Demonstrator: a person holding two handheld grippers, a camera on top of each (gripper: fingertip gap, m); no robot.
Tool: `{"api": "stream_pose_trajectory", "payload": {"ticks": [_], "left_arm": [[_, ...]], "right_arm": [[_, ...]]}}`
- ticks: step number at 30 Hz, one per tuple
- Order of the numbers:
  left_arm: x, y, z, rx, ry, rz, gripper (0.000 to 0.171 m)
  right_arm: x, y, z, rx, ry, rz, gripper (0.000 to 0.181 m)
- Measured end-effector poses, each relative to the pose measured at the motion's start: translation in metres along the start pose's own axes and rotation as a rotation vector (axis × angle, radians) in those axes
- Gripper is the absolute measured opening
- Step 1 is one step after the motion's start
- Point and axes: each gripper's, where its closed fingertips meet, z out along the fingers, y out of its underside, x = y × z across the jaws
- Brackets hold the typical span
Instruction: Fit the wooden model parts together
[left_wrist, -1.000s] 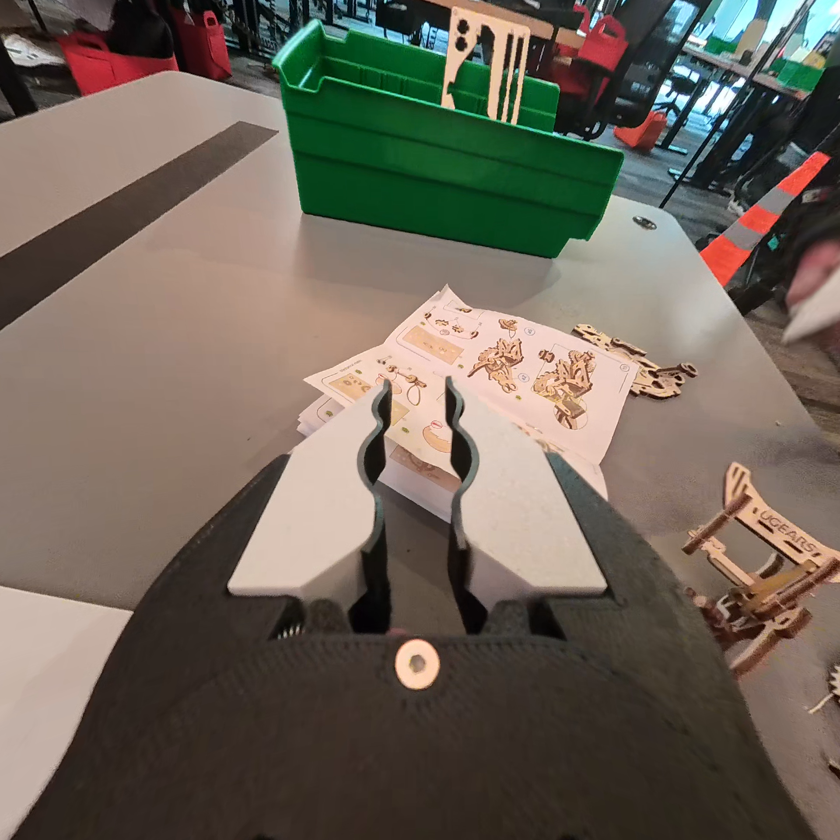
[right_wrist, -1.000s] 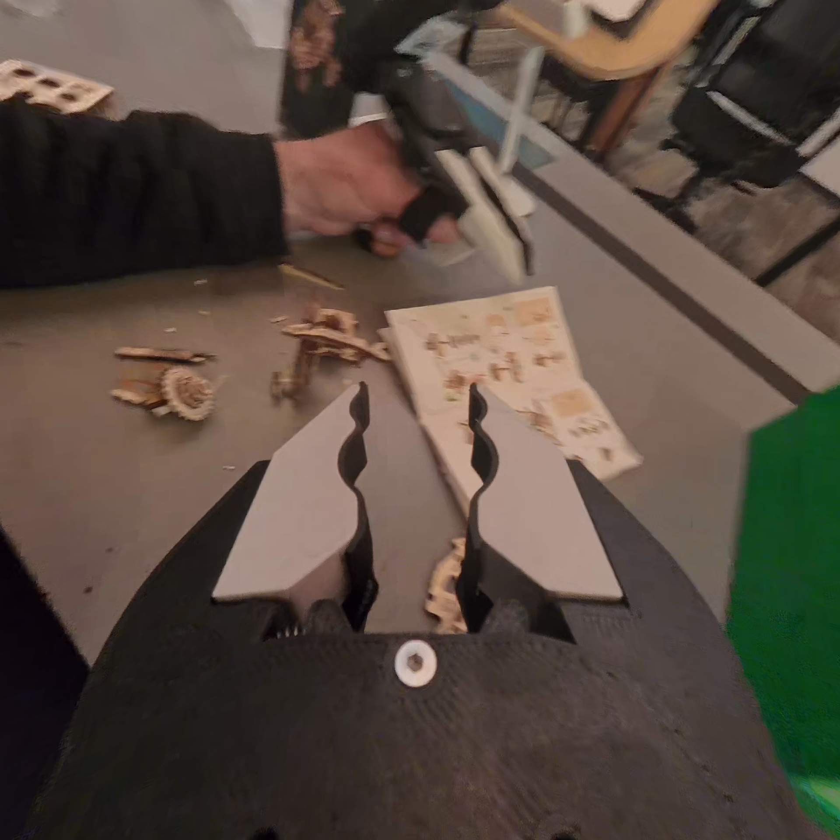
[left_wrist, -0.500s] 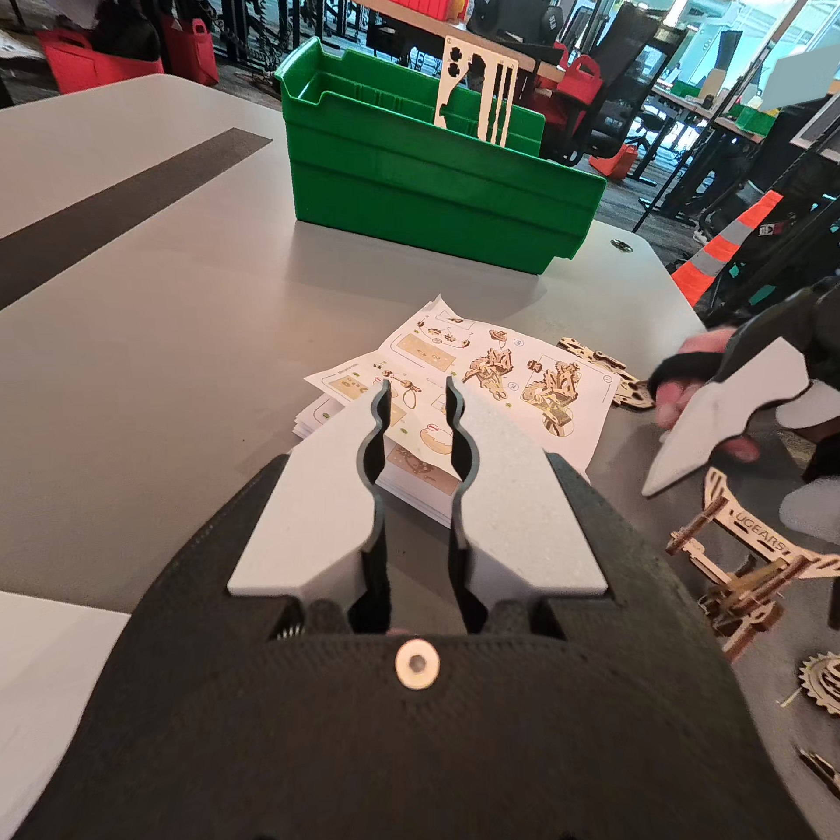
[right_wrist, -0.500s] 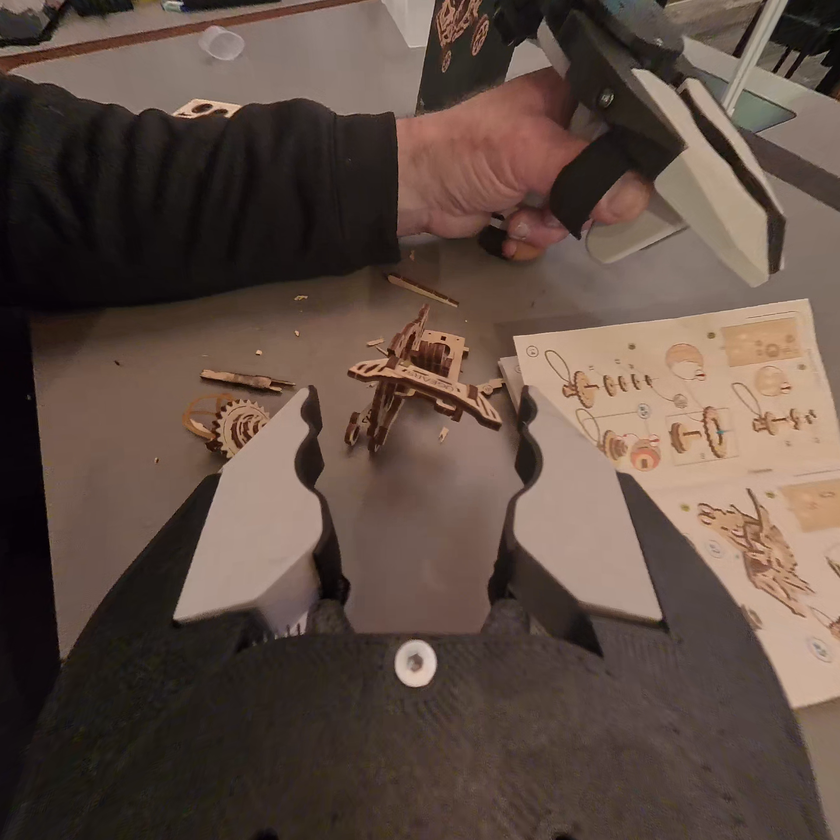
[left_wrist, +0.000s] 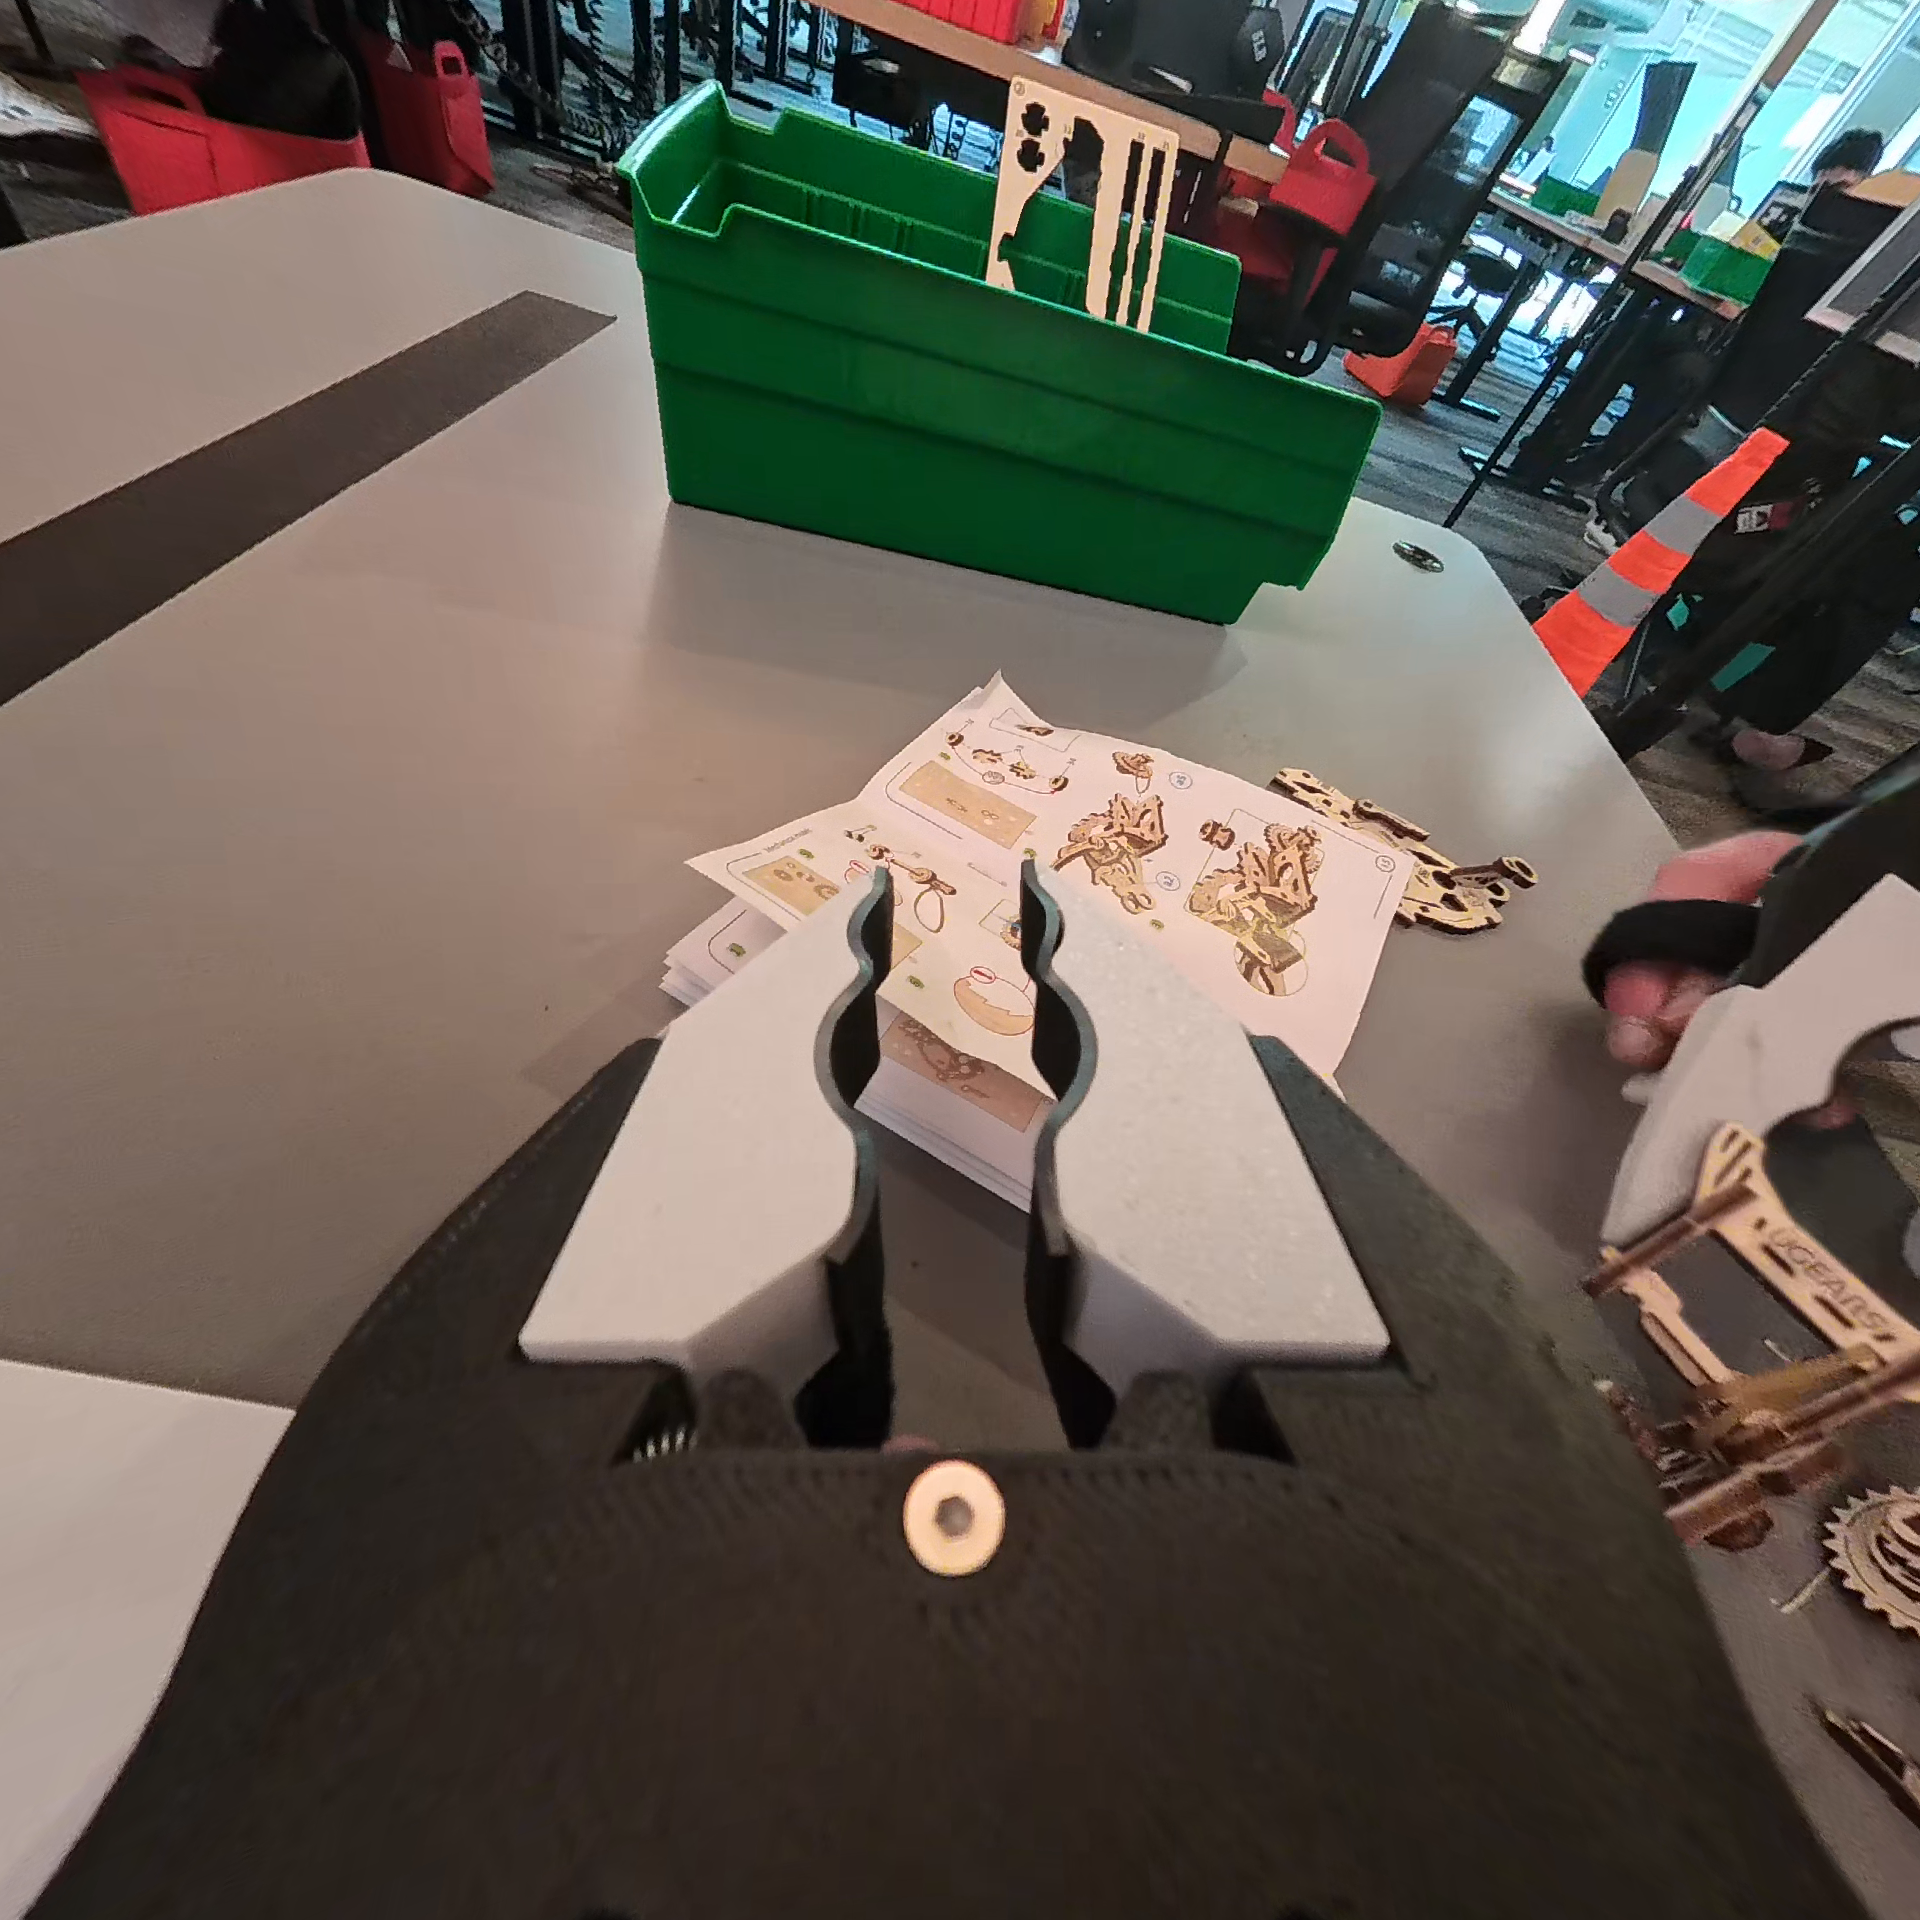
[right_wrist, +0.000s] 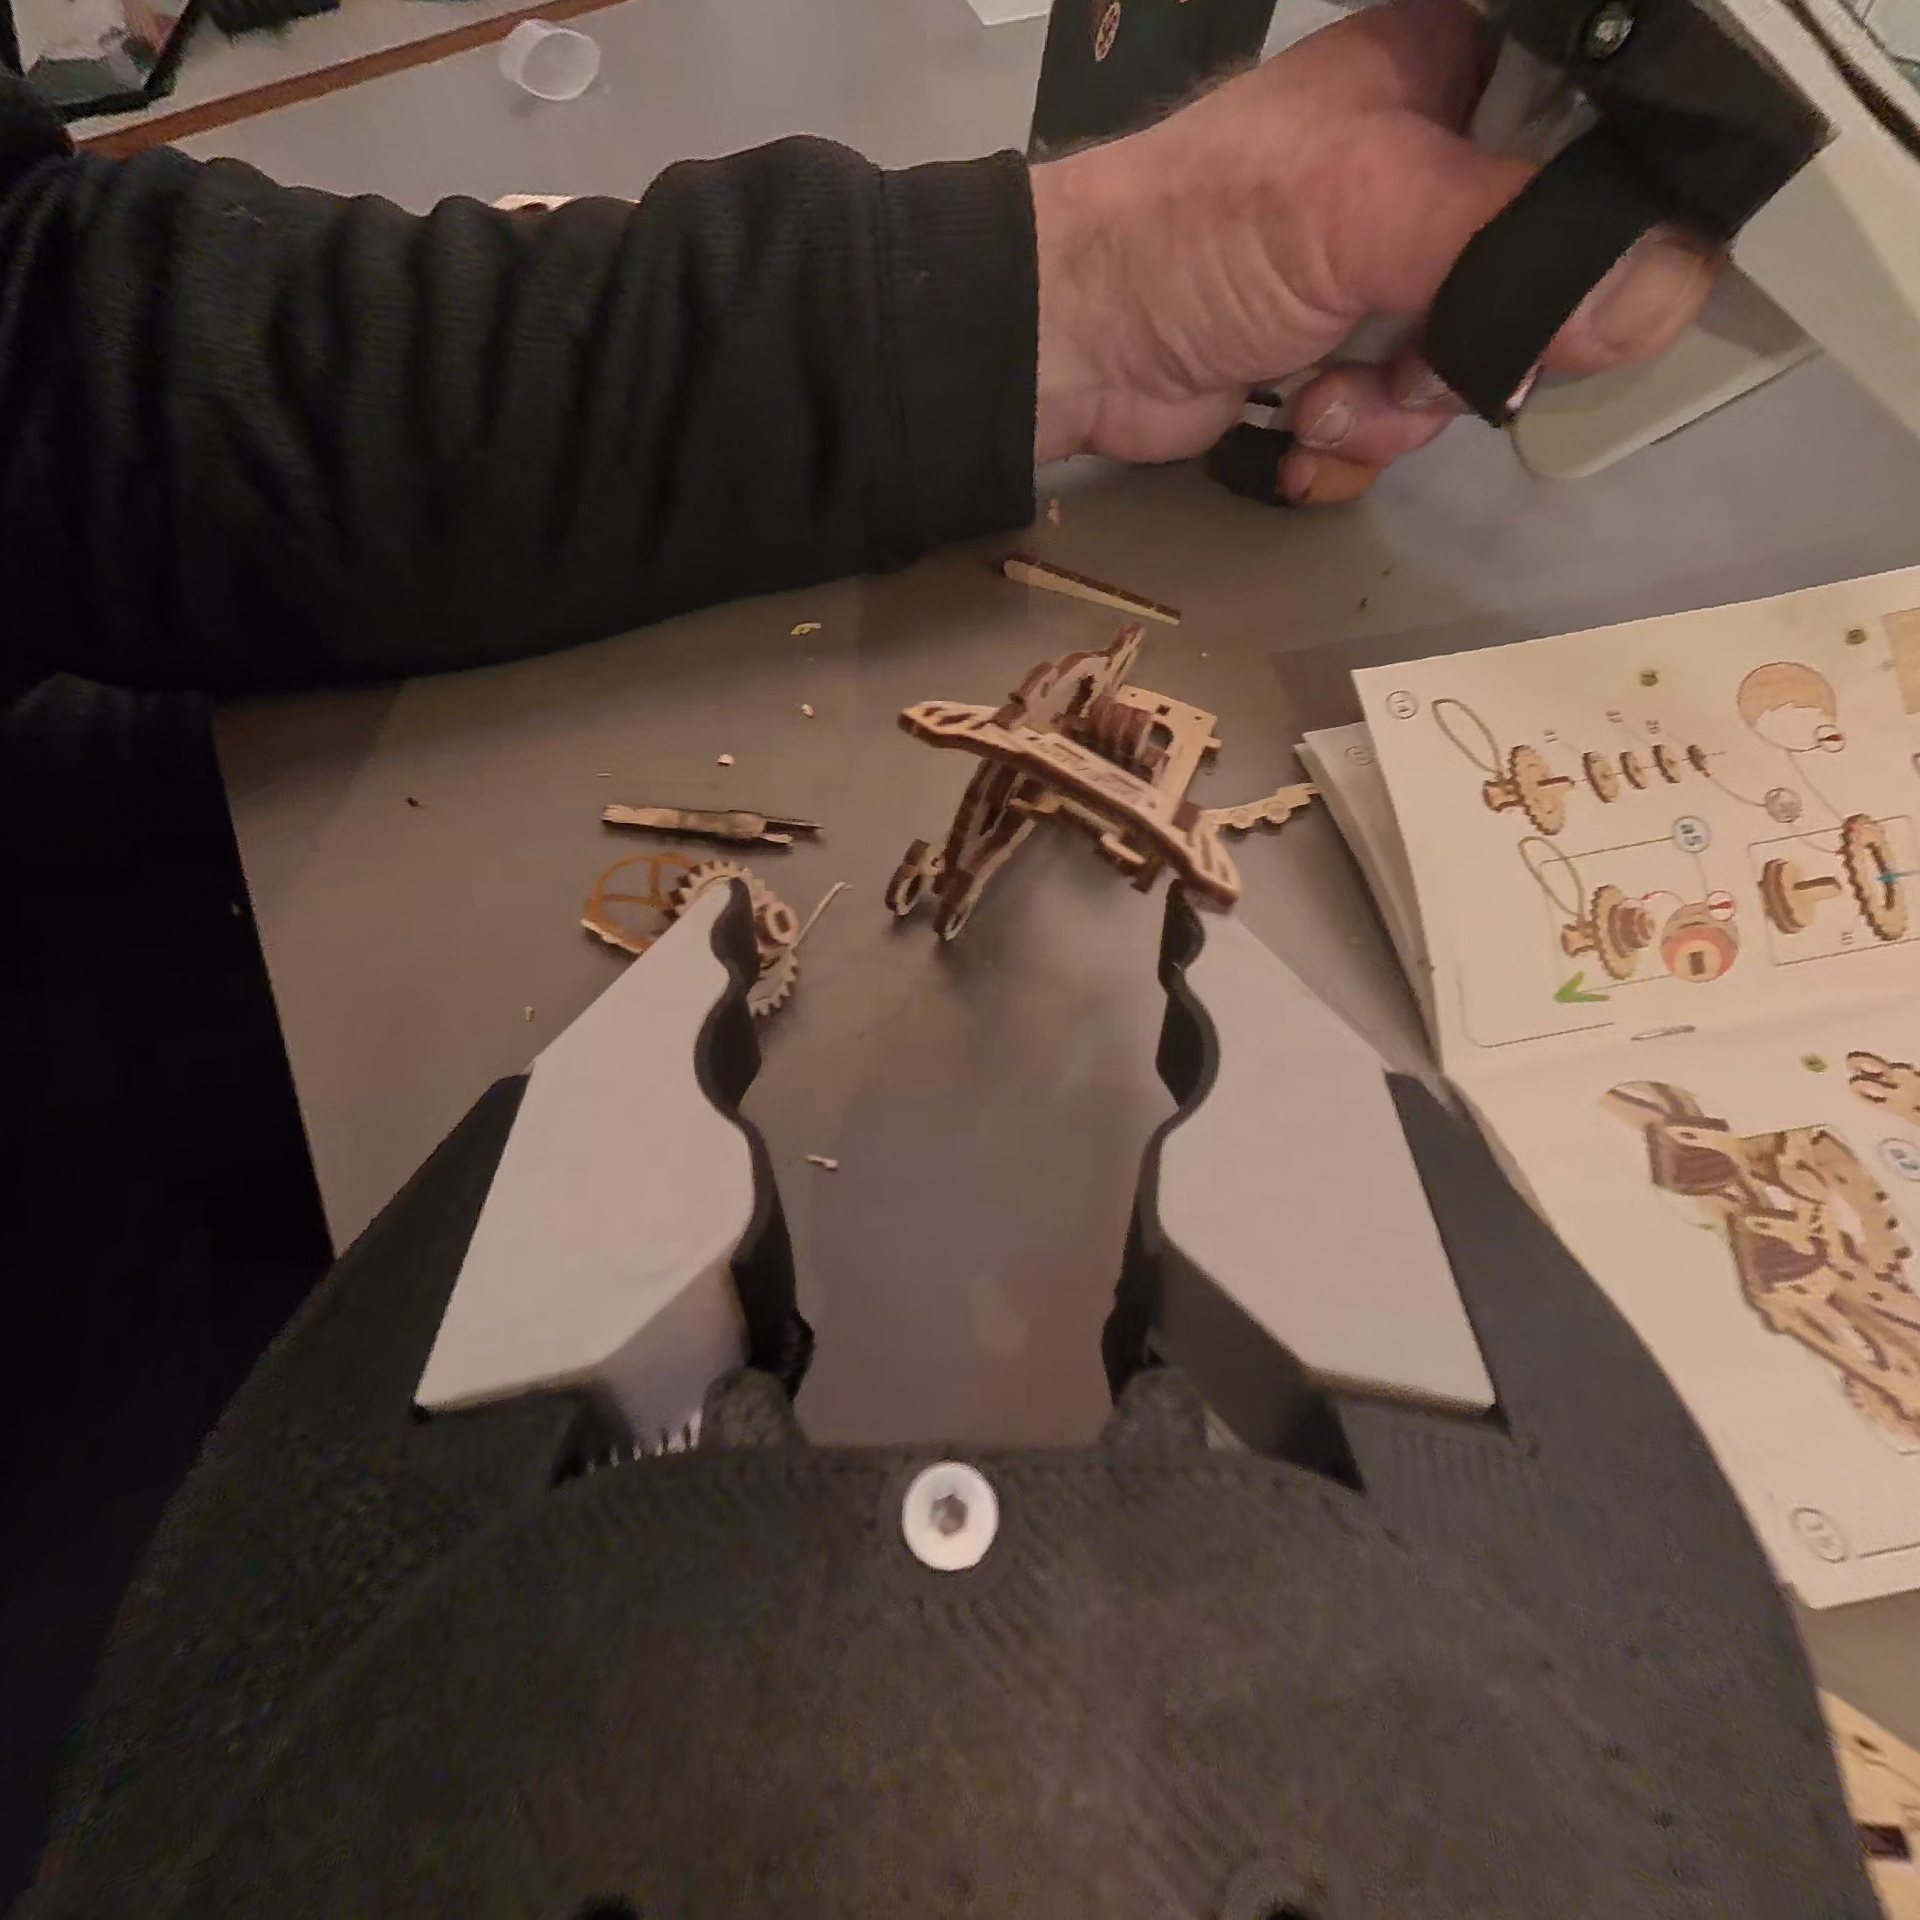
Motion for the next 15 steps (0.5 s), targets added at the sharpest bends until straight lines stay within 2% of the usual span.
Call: {"api": "stream_pose_trajectory", "payload": {"ticks": [9, 15], "left_arm": [[0.0, 0.001, 0.0, -0.006, 0.001, 0.0, 0.022], [0.0, 0.0, 0.0, -0.001, 0.002, -0.001, 0.022]], "right_arm": [[-0.038, -0.001, 0.001, 0.004, -0.088, 0.017, 0.076], [-0.04, -0.001, 0.001, 0.005, -0.098, 0.013, 0.076]]}}
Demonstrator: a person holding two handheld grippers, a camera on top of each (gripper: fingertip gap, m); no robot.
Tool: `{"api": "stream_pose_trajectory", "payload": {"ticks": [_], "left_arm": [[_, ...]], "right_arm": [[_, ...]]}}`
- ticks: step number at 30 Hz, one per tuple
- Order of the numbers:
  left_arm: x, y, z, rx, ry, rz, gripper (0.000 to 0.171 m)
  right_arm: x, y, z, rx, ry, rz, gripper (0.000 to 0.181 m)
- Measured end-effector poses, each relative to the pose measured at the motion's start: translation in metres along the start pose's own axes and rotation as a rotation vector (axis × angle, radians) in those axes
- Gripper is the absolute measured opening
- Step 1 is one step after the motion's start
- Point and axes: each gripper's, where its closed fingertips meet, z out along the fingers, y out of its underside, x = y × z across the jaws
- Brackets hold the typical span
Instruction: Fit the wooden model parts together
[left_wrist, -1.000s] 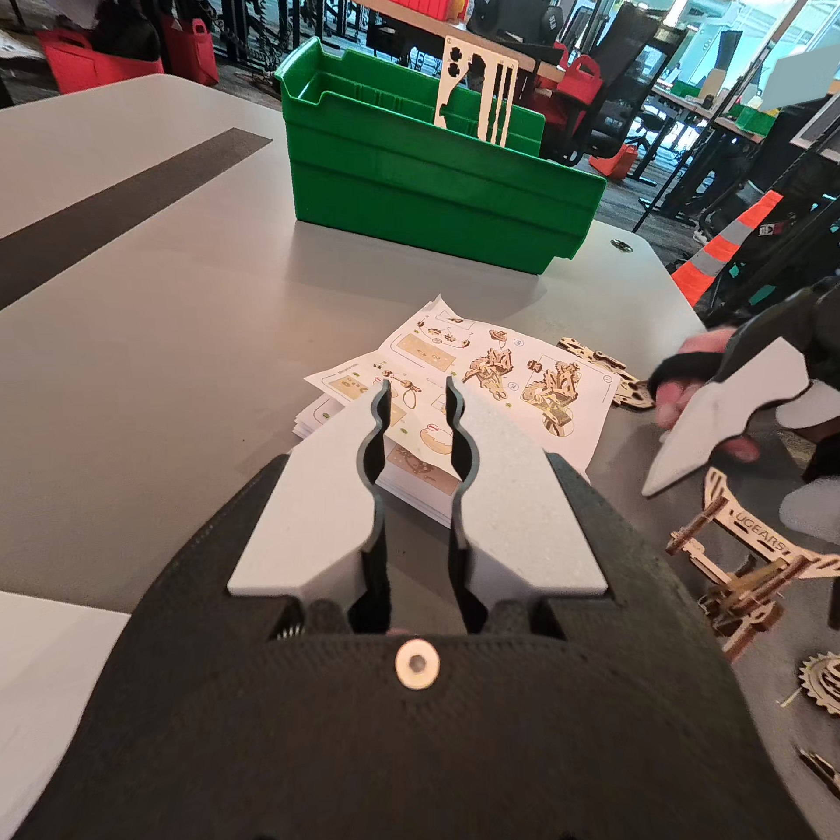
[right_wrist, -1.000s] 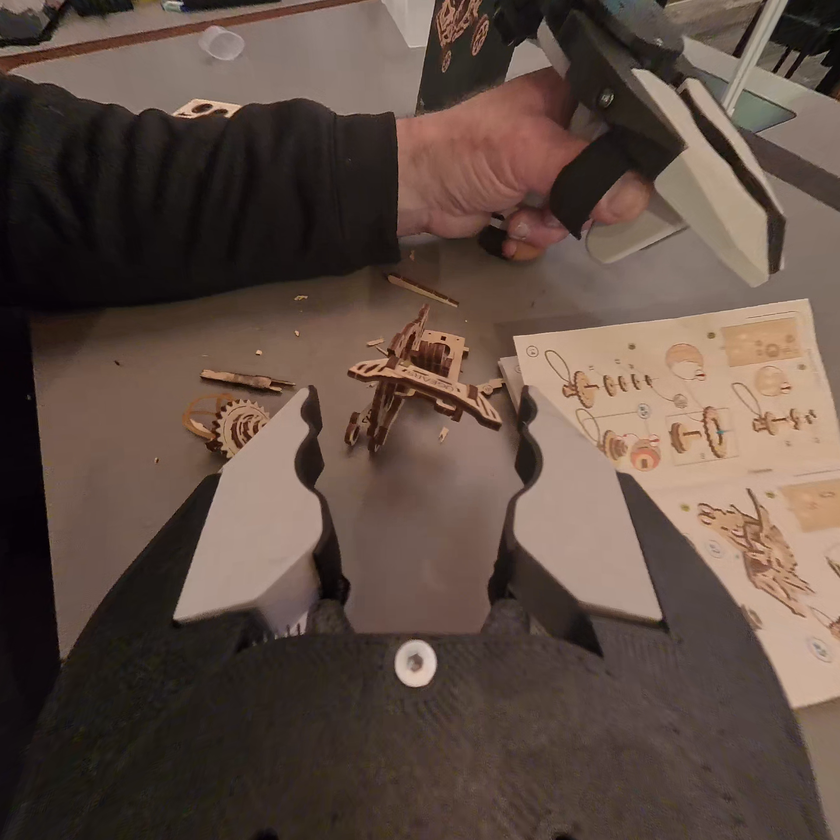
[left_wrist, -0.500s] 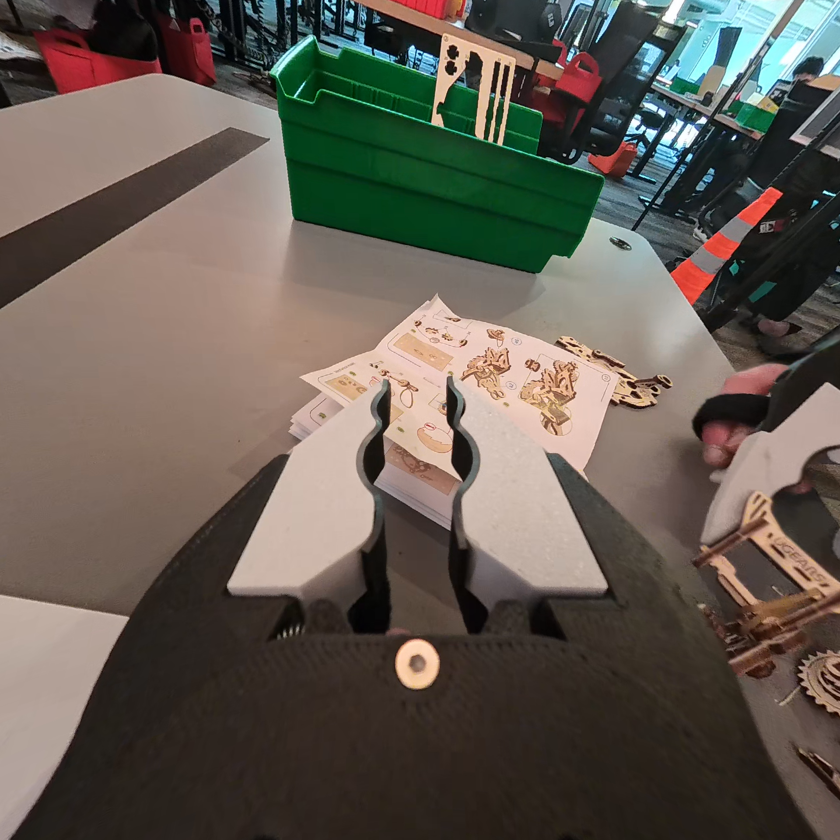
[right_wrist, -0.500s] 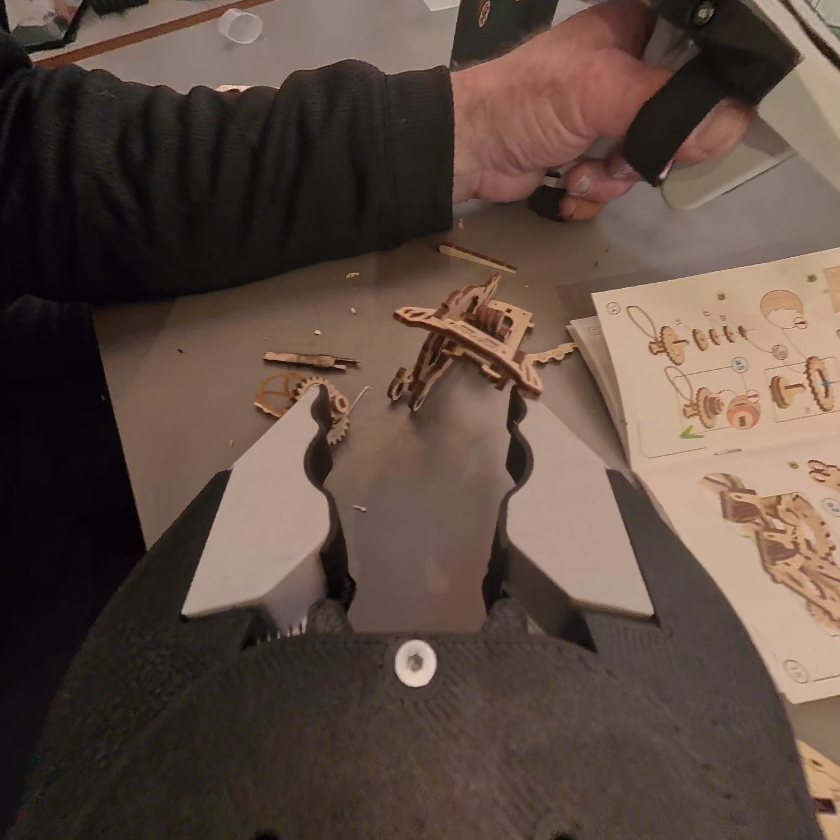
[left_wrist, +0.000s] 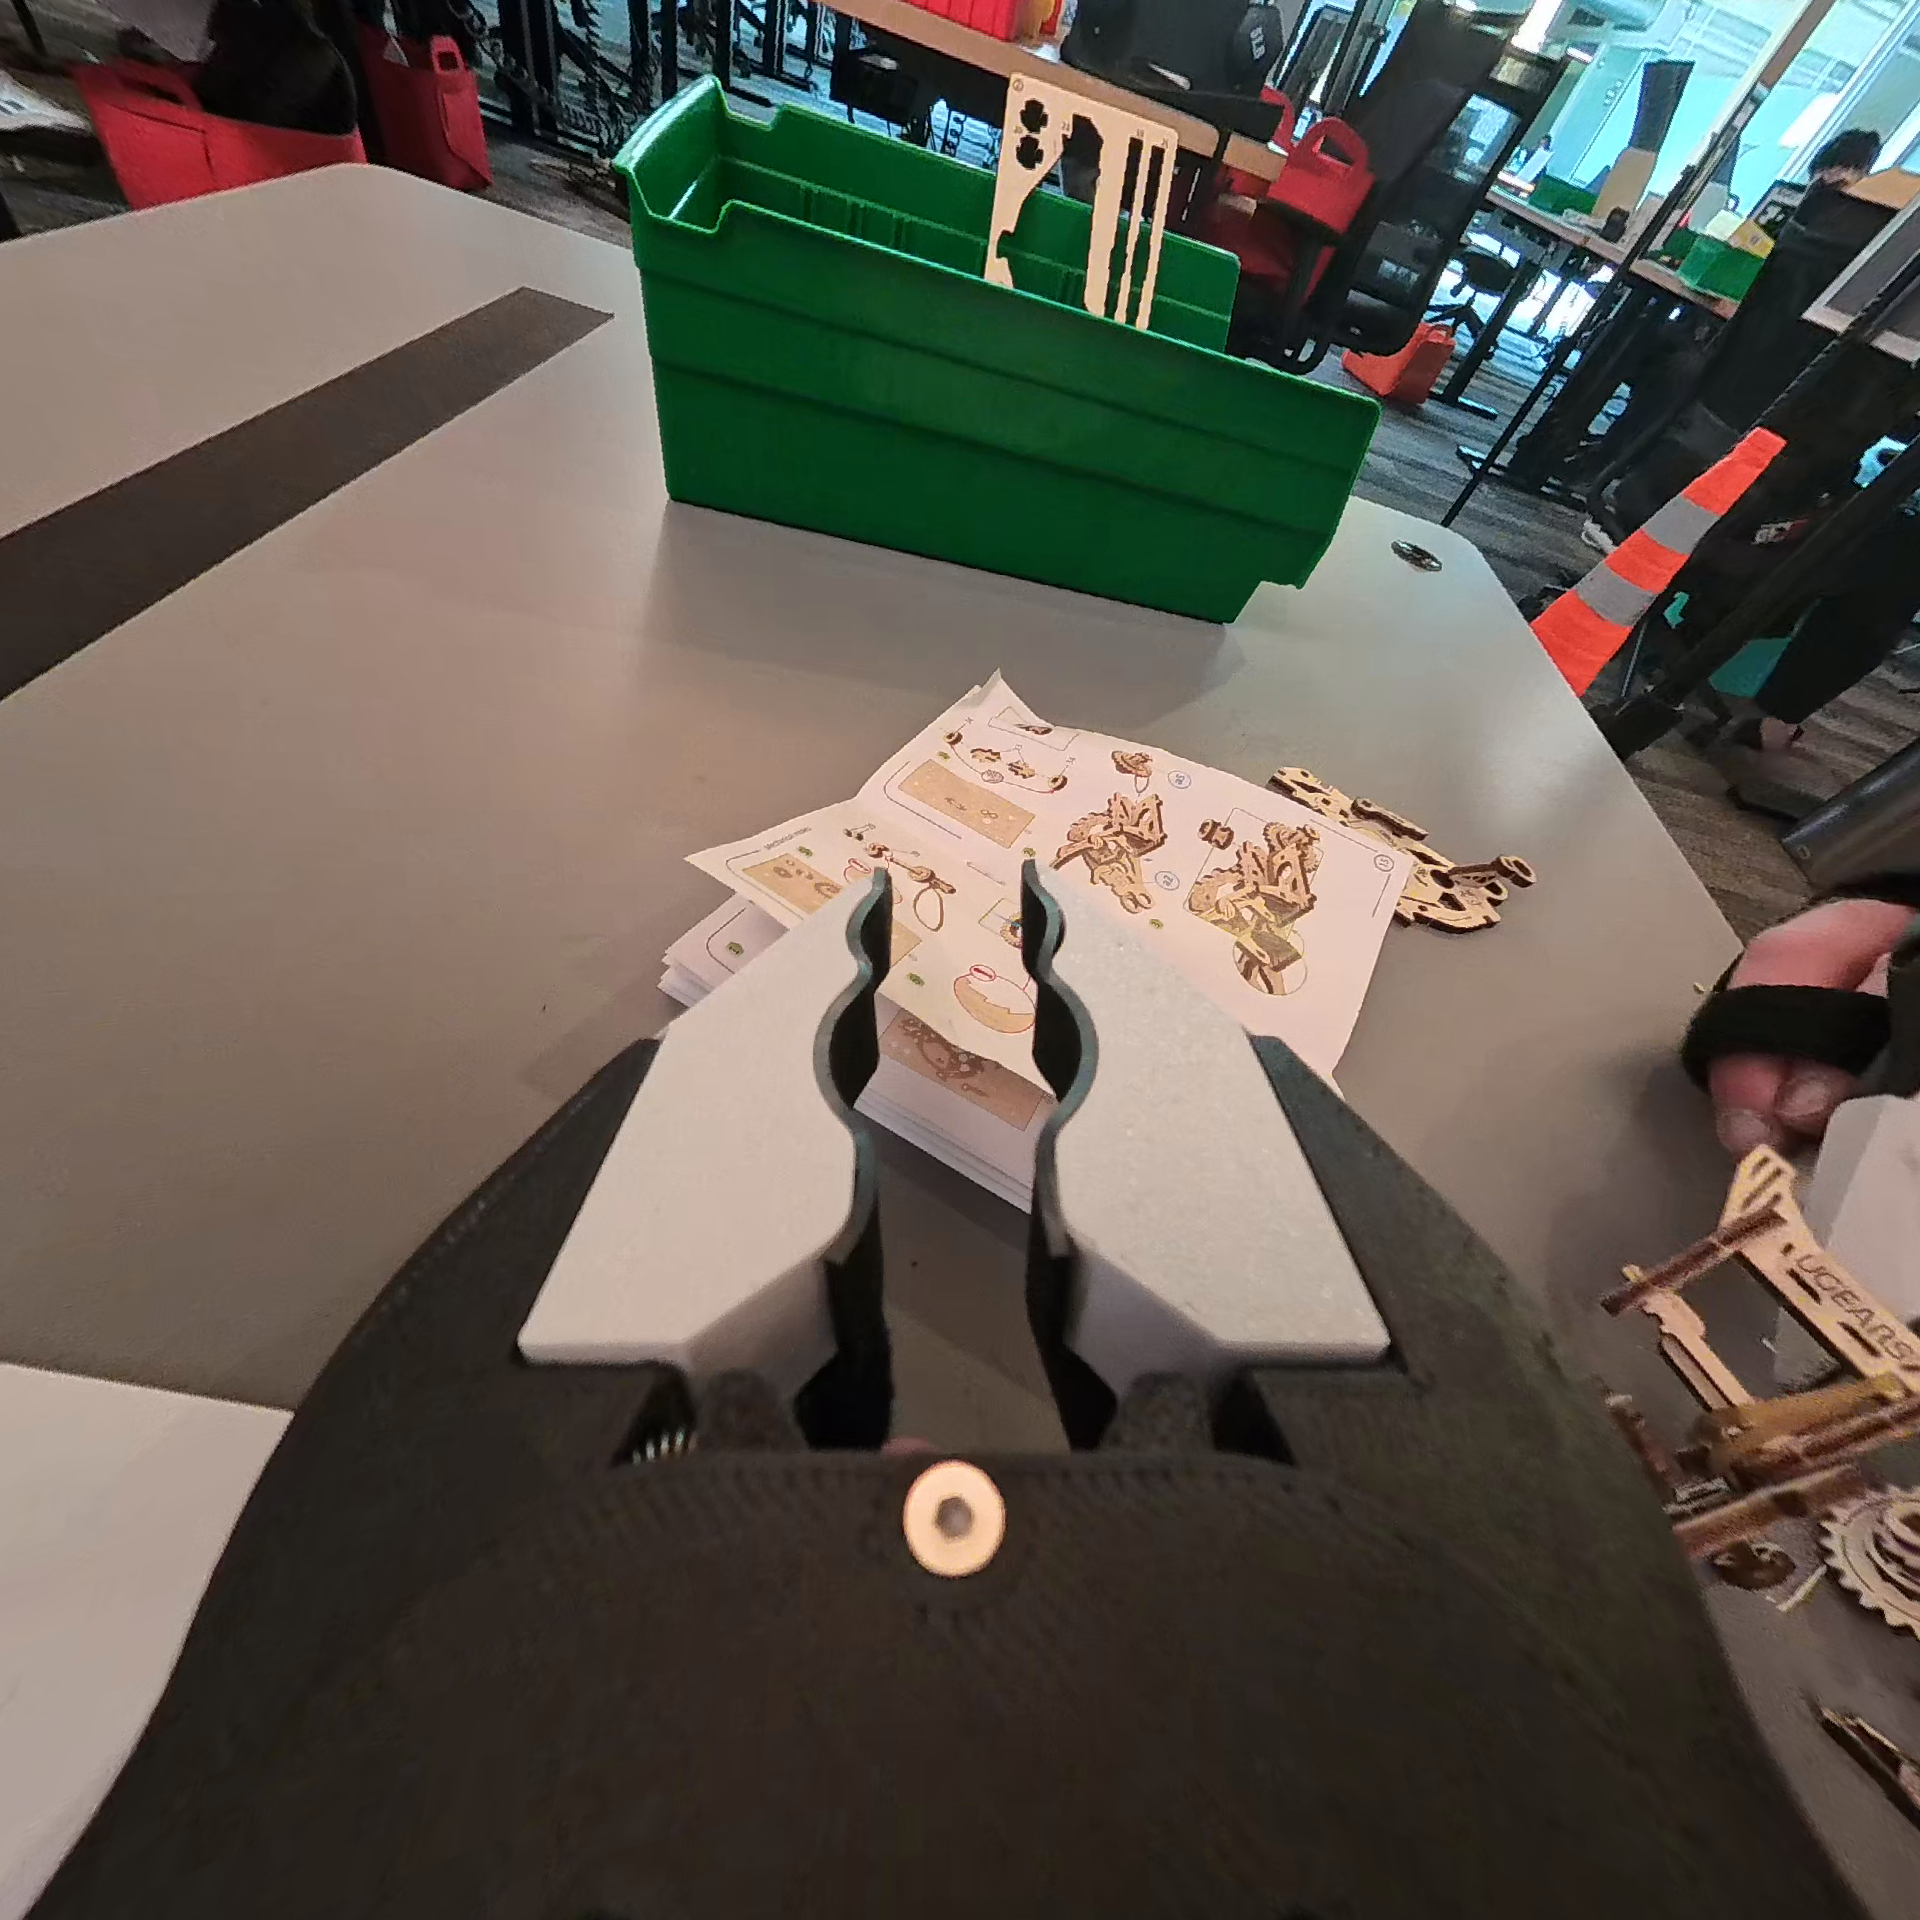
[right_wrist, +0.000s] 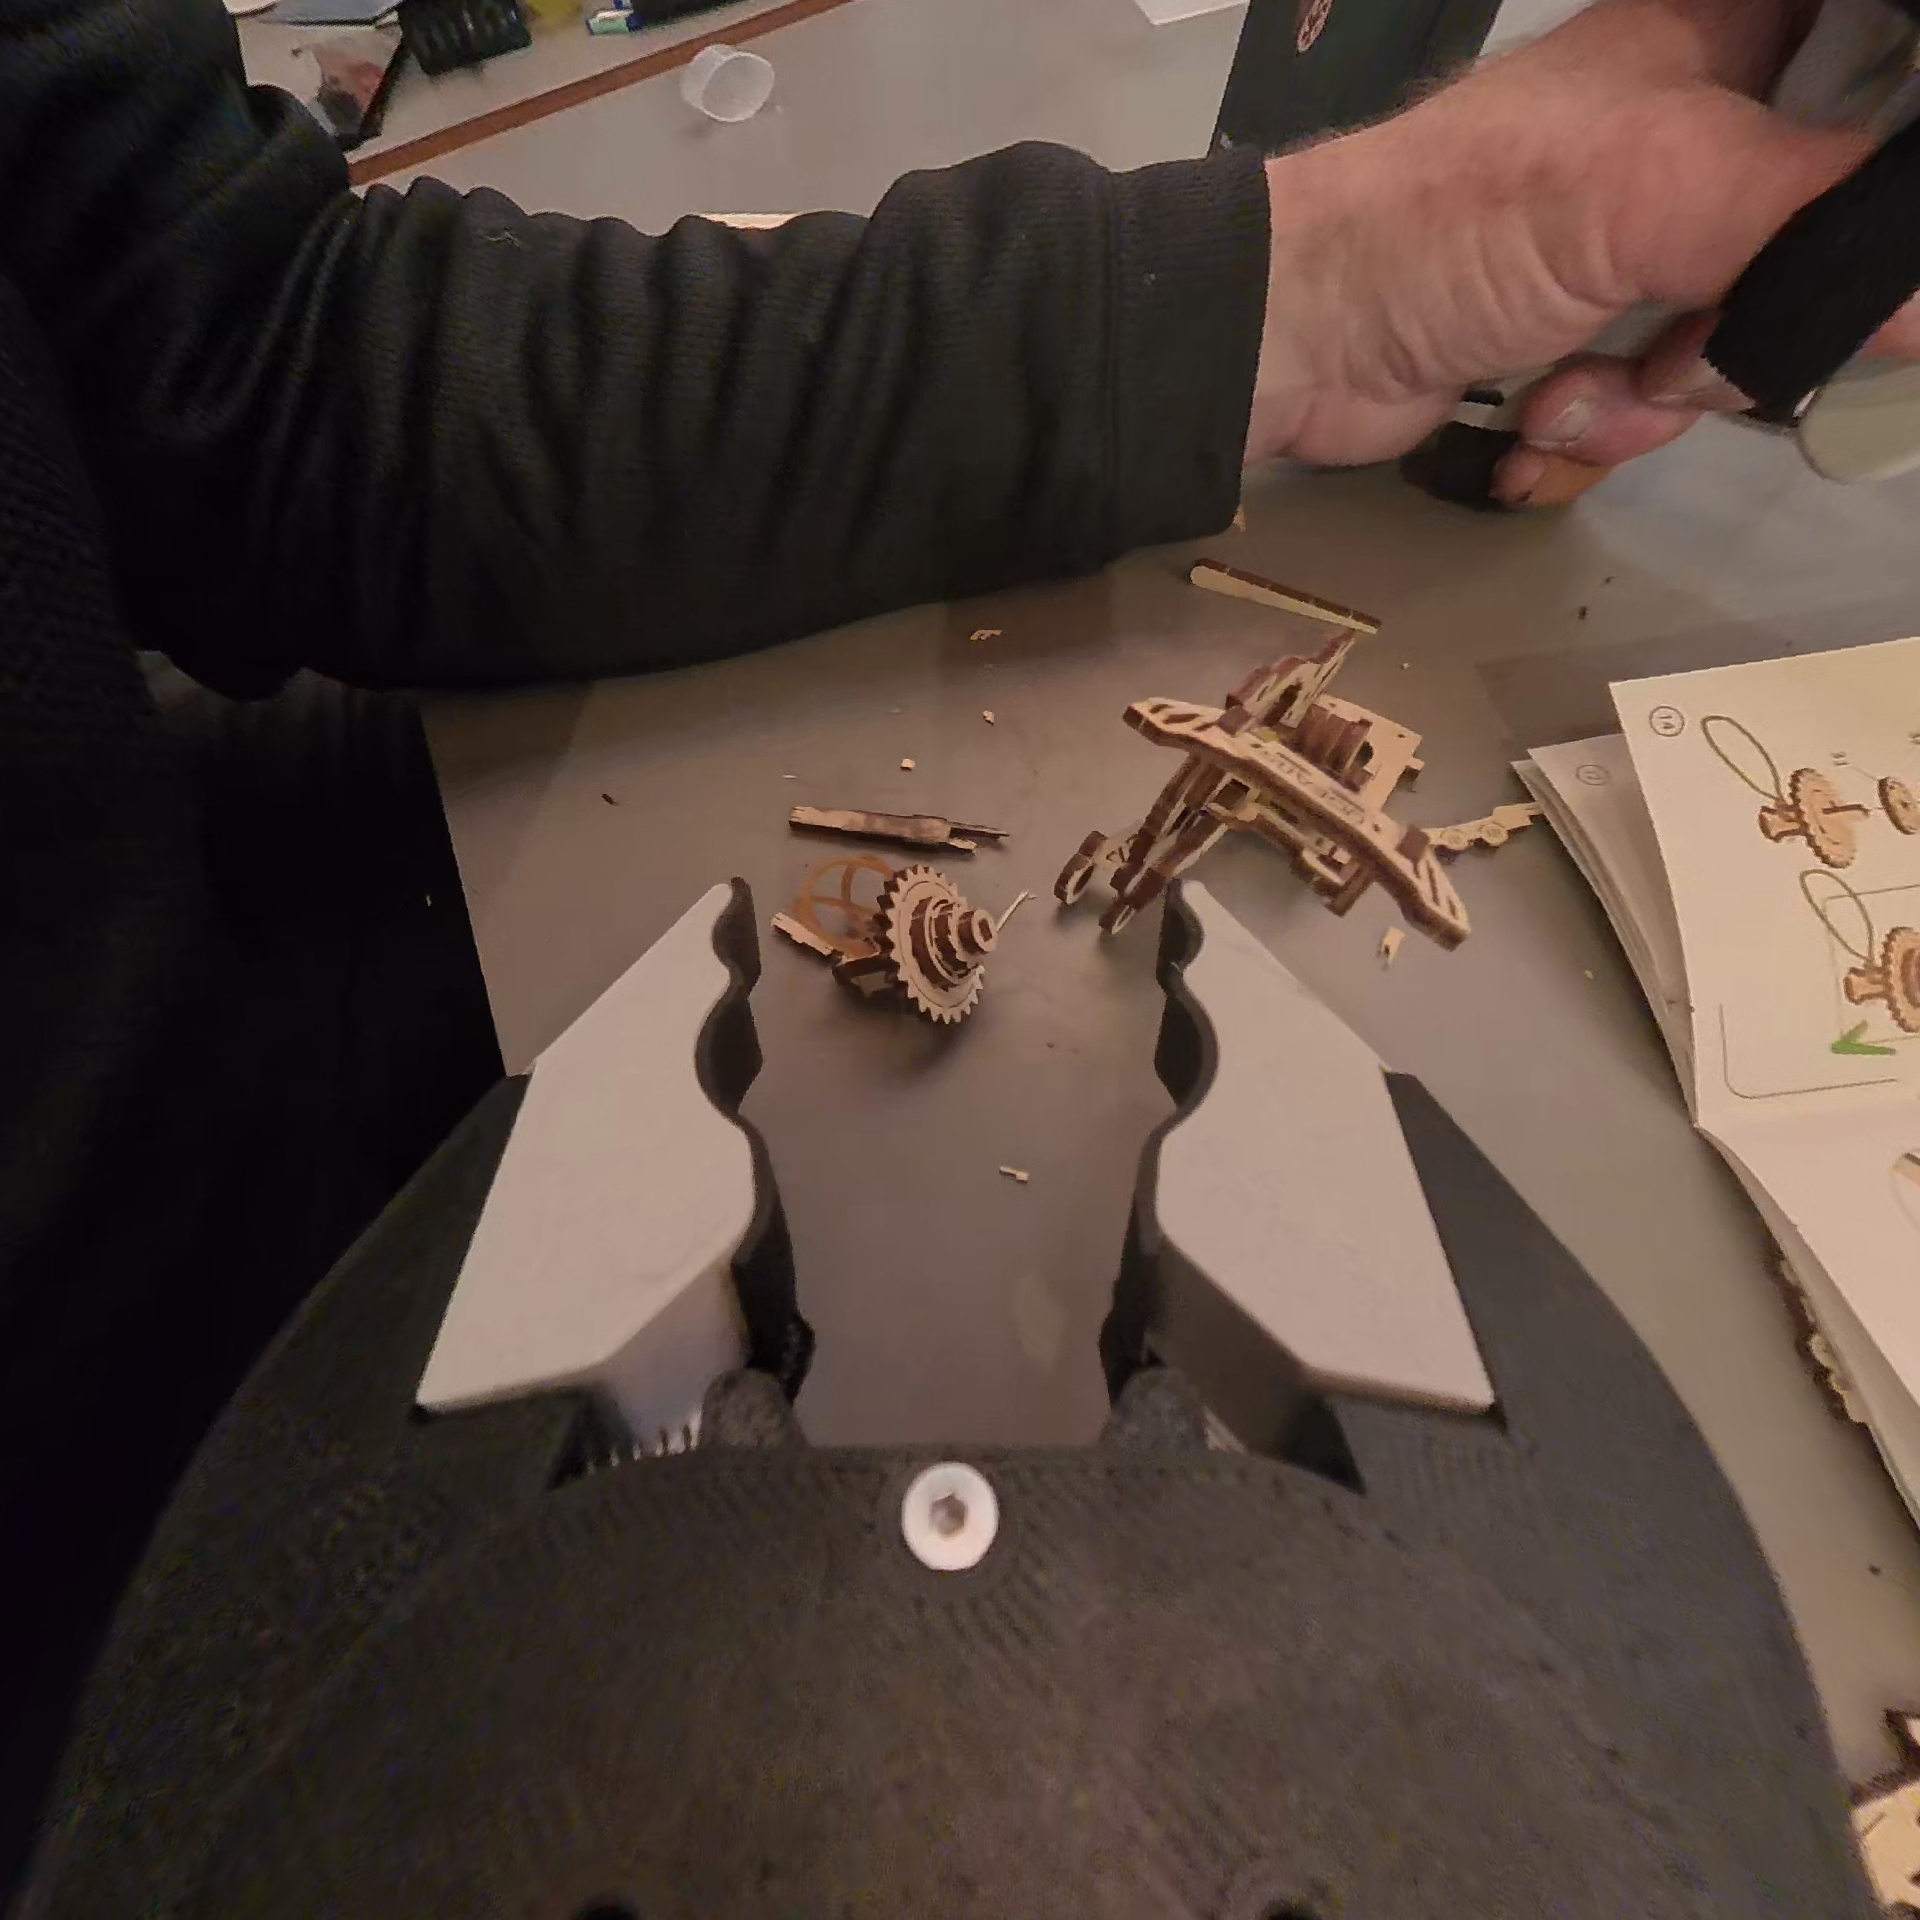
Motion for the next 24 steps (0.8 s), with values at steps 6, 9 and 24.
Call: {"api": "stream_pose_trajectory", "payload": {"ticks": [6, 9, 24], "left_arm": [[0.008, -0.015, -0.005, 0.108, 0.055, -0.042, 0.045], [0.012, -0.021, -0.009, 0.105, 0.043, -0.038, 0.053], [0.099, 0.024, -0.085, -0.131, -0.15, -0.095, 0.057]], "right_arm": [[-0.004, 0.001, -0.005, 0.007, -0.017, 0.033, 0.076], [-0.006, -0.001, -0.004, 0.002, -0.021, 0.025, 0.076], [-0.043, -0.014, 0.024, -0.002, -0.126, 0.012, 0.083]]}}
